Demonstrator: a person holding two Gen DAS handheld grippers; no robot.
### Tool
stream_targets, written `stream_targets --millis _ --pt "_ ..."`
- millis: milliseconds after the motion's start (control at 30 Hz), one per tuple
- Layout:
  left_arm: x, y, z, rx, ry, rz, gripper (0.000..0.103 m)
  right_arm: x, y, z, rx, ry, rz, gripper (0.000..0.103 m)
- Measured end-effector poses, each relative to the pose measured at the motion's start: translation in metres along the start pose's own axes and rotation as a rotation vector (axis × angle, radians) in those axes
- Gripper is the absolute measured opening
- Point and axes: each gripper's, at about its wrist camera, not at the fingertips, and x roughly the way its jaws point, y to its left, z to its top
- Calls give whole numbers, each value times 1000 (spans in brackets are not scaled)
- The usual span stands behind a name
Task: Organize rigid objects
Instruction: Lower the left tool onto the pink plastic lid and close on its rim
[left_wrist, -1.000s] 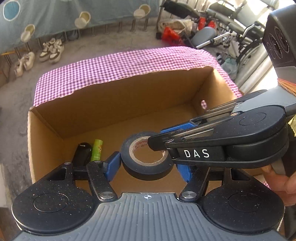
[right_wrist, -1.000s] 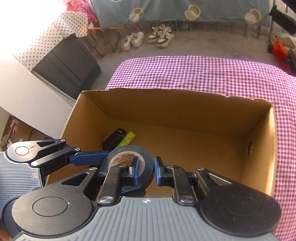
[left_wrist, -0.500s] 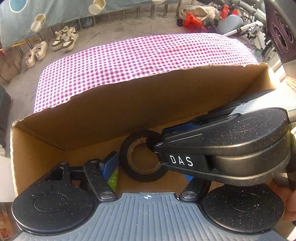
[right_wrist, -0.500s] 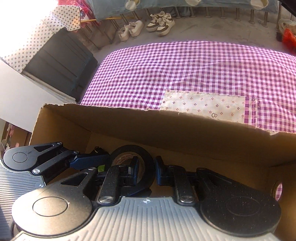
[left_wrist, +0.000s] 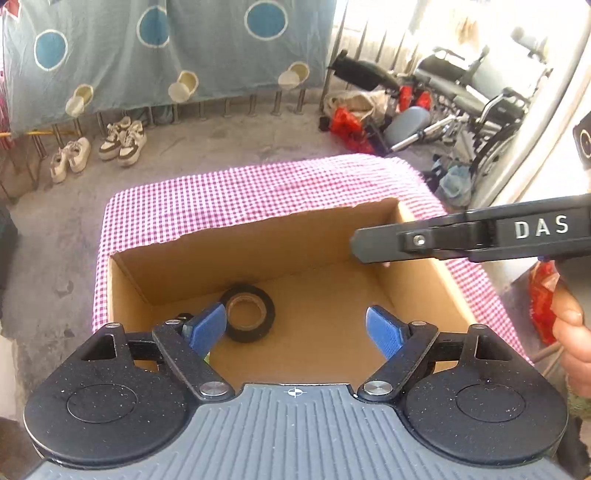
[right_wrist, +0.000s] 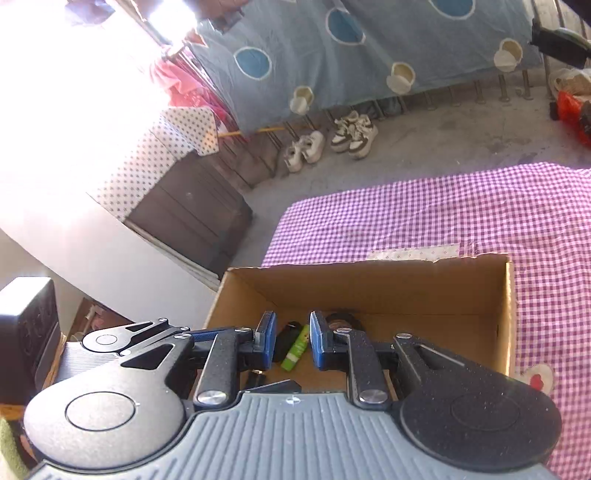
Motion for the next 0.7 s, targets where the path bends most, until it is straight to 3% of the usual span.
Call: stream_targets --millis 133,167,200,300,500,700 --pt "-53 -4 -30 6 -114 -58 92 -65 12 -44 -17 -92 60 29" --pt "-62 -3 -41 -8 -141 -78 94 -80 15 -60 -24 -114 65 36" --pt "-71 -3 -53 -18 -159 -96 95 -89 17 -72 -29 -129 67 42" --pt "-81 -4 -90 -54 -182 -113 96 -105 22 -116 -37 -147 56 46" --pt "-63 -19 -164 -82 -149 -36 96 -73 25 -190 -14 -92 5 50" --pt "-29 -26 -207 -31 -66 87 96 -10 38 -230 -47 31 -64 50"
